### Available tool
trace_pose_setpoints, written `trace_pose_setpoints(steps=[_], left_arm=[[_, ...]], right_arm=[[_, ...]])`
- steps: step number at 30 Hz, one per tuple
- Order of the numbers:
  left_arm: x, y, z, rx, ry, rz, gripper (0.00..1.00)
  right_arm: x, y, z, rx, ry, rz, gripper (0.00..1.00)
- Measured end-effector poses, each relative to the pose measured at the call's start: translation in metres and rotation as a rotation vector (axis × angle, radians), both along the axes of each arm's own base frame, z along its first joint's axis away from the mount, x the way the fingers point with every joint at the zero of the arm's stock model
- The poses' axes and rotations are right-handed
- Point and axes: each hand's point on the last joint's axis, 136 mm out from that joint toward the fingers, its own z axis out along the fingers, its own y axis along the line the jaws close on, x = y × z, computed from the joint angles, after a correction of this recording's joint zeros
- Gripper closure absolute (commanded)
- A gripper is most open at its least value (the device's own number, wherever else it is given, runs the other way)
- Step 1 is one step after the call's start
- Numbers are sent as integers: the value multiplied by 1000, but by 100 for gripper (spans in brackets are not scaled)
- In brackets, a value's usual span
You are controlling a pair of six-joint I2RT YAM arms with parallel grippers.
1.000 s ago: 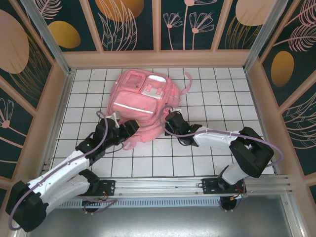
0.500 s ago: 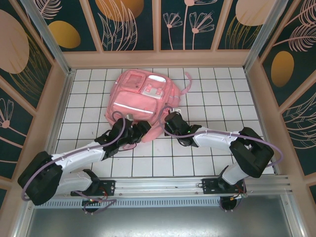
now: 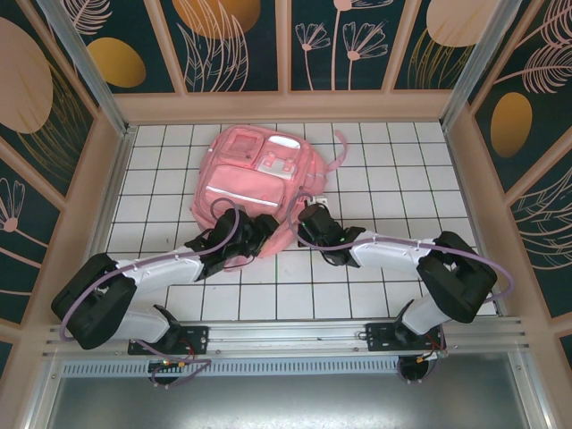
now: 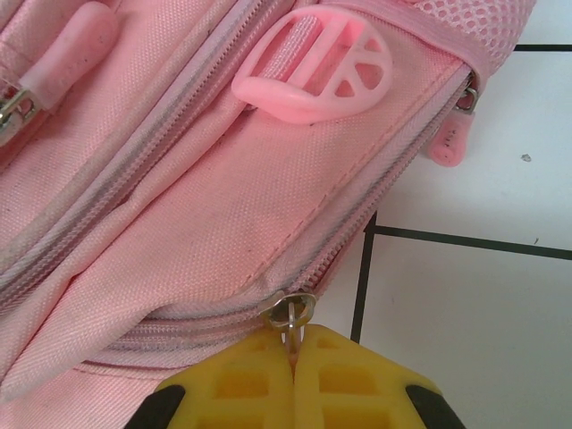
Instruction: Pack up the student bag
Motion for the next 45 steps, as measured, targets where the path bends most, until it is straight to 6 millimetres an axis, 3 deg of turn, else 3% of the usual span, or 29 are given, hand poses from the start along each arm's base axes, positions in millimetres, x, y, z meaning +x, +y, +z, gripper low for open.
trace_pose_setpoints(steps=[10,19,23,30,34,41,45], left_arm=[[-12,8,16,-49,-19,6,35],[-9,5,-2,-17,18,8,38],[-4,1,-6,6,27,3,48],[0,7,-15,84,18,15,100],[0,13,-6,104,-12,27,100],[-3,37,28,99,-98,80,100],[-9,51,30,109,-110,100,100]], right_arm=[[0,1,1,5,-4,2,100],[0,2,1,7,-2,4,100],[0,2,1,7,-3,3,100],[0,1,1,5,-4,2,100],[-1,3,1,5,-4,8,100],[-1,8,4,13,-16,28,100],[3,6,5,20,-17,31,100]])
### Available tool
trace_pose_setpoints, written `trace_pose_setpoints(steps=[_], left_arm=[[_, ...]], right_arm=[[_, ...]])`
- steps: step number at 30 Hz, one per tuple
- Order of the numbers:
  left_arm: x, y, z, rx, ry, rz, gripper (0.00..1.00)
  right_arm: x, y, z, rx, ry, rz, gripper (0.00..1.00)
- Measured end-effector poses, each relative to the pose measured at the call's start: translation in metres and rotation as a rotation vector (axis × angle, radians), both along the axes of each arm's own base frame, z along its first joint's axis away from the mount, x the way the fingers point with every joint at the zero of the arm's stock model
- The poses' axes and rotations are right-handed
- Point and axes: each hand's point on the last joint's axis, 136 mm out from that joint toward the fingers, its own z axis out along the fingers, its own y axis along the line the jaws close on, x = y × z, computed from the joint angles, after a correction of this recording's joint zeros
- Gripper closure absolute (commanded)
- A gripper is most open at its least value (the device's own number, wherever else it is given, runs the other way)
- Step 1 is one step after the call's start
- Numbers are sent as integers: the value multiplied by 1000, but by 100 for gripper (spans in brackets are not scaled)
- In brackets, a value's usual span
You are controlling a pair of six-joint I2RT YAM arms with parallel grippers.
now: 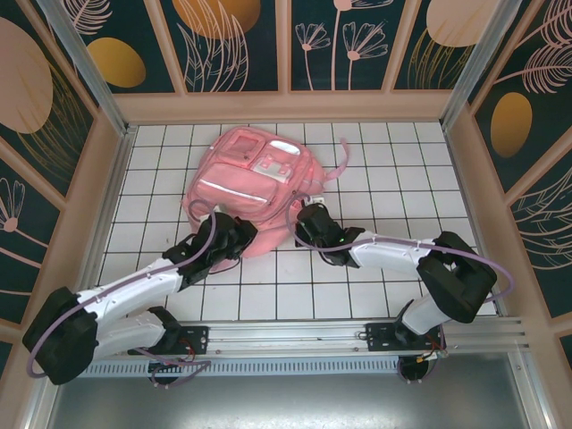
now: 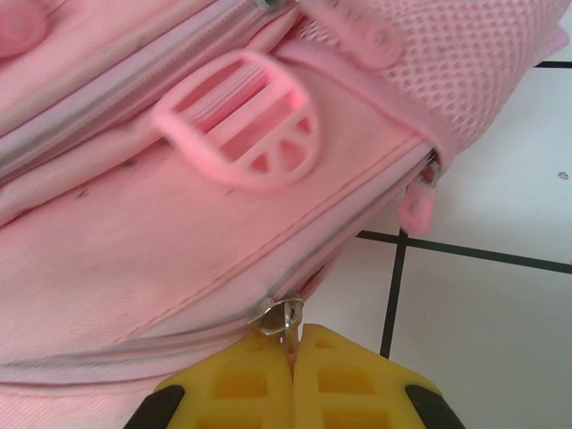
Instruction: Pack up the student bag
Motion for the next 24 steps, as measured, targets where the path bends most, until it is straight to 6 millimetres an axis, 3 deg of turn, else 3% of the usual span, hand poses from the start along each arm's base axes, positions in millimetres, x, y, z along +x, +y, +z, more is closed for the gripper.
trace_pose_setpoints(steps=[8,12,20,24], left_arm=[[-10,13,-1,-1,-6,8,100],[-11,15,2,2,-14,5,100],[-9,13,5,-5,-30,-6,100],[-6,2,2,-21,-32,-47,100]], right_arm=[[19,-18,-20,-12,54,-46,100],[24,-18,-25,0,82,-44,100],[35,-17,-25,46,127,-34,100],[42,-22,-26,36,129,-53,100]])
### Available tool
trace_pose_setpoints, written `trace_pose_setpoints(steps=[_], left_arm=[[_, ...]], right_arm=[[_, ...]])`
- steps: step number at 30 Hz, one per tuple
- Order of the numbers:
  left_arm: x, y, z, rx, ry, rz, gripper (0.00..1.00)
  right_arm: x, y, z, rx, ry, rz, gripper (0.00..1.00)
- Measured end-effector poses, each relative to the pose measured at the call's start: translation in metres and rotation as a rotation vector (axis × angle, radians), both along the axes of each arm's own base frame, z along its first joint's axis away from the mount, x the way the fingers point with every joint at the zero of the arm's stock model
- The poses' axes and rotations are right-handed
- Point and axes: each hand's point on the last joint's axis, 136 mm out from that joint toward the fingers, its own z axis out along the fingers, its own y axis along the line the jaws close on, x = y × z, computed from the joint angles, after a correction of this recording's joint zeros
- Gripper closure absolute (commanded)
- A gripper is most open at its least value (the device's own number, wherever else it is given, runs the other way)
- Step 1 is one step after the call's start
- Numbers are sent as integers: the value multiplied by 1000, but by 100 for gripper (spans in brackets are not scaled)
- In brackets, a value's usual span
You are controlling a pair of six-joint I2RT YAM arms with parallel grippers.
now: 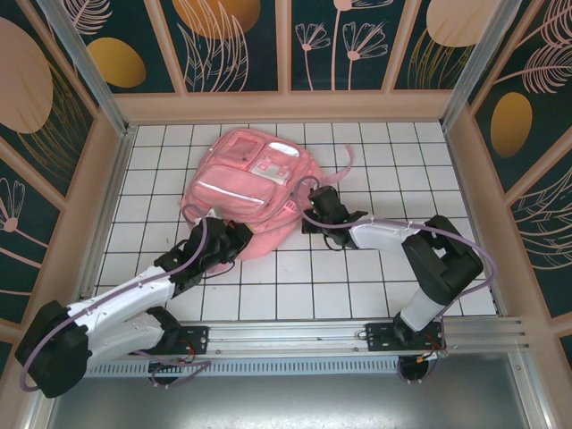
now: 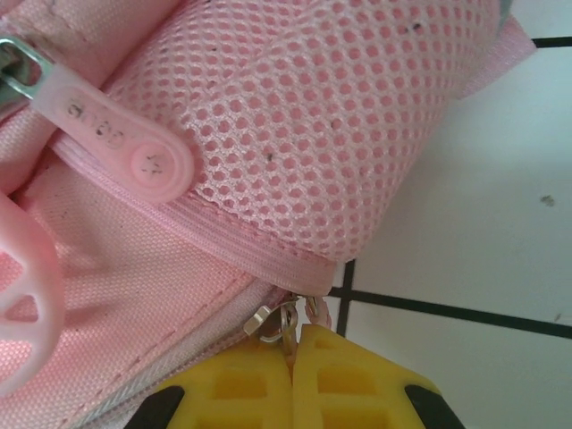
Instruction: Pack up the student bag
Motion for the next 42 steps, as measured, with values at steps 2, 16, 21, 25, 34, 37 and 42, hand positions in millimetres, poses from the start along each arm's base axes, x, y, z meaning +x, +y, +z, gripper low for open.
trace_pose_setpoints(steps=[2,16,21,25,34,37,42], left_arm=[[2,-8,-5,2,7,-23,100],[17,-96,3,-39,-19,-137,100],[19,-122,0,-40,-12,-162,92],[15,-137,5,-41,-15,-208,48],[12,-125,33,79,-109,-235,2],[16,-103,51,161,-169,-185,1],[33,-52,94,296,-294,-66,1]], right_arm=[[7,-6,-1,-10,-1,-19,100],[59,-57,-1,-45,-5,-149,100],[66,-73,-3,-63,2,-180,94],[69,-88,-3,-85,-3,-219,67],[40,-121,34,-64,-94,-308,30],[28,-123,62,-20,-166,-316,19],[7,-130,102,59,-291,-314,6]])
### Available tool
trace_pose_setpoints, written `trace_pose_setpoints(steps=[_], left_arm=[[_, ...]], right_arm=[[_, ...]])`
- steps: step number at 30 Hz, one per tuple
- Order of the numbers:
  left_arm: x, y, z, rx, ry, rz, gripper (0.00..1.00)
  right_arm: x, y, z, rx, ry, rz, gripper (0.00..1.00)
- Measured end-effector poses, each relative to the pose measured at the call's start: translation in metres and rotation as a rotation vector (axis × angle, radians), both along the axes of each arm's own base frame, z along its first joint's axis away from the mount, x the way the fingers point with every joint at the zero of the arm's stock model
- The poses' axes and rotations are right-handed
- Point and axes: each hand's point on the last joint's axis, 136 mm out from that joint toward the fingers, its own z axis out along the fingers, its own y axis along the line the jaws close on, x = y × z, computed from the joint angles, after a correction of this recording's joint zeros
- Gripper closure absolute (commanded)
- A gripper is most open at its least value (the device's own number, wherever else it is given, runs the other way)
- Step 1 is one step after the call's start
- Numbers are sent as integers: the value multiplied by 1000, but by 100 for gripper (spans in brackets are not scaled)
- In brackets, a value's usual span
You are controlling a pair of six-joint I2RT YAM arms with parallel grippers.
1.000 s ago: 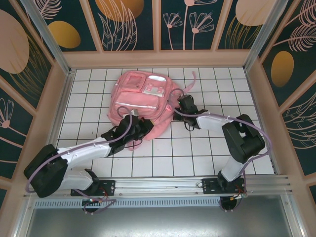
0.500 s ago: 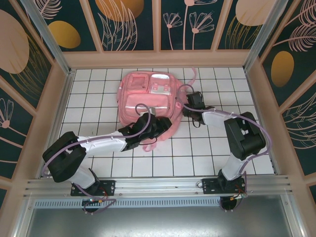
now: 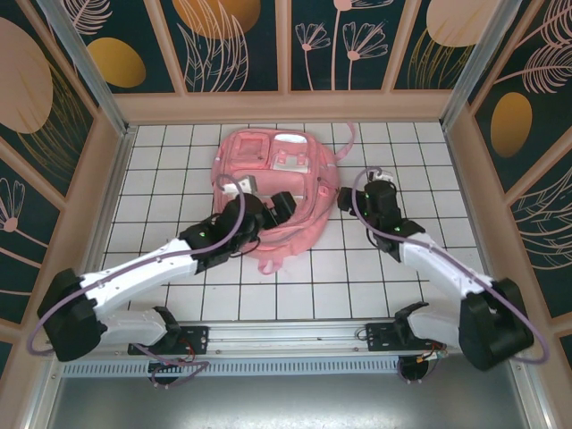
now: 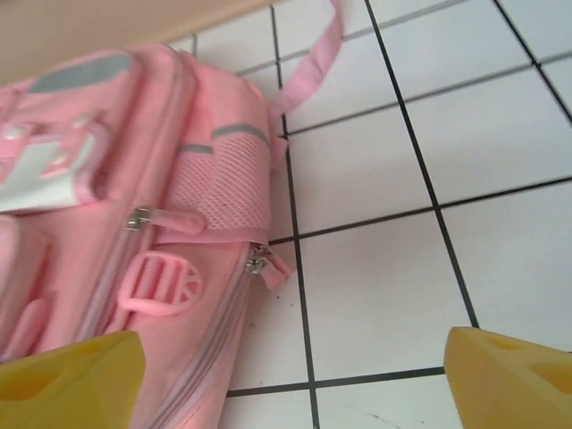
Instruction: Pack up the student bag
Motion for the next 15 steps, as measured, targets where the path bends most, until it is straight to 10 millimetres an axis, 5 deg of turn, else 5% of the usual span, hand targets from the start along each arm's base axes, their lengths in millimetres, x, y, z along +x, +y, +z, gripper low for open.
trace_pose_setpoints(steps=[7,15], left_arm=[[39,103,27,241,-159,267,2],[72,216,-14,559,-165,529,1]], right_arm=[[-7,-7,27,17,-104,-12,1],[4,-26,47,-64,-265,-44,1]])
